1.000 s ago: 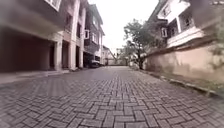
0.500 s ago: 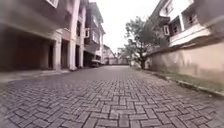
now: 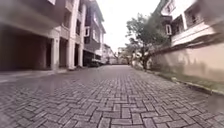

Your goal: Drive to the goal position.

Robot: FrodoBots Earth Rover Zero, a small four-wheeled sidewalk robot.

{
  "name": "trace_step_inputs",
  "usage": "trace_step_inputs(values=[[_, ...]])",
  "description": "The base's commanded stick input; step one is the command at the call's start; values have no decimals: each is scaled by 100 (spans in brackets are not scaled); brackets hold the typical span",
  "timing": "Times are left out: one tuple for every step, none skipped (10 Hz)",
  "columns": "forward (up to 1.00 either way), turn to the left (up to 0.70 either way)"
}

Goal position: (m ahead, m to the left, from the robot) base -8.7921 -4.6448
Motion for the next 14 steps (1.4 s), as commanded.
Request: trace_step_inputs(values=[[69,3],[69,3],[69,3],[69,3],[69,3],[69,3],[69,3],[69,-4],[69,-17],[69,-30],[69,3],[69,3],[69,3],[69,3]])
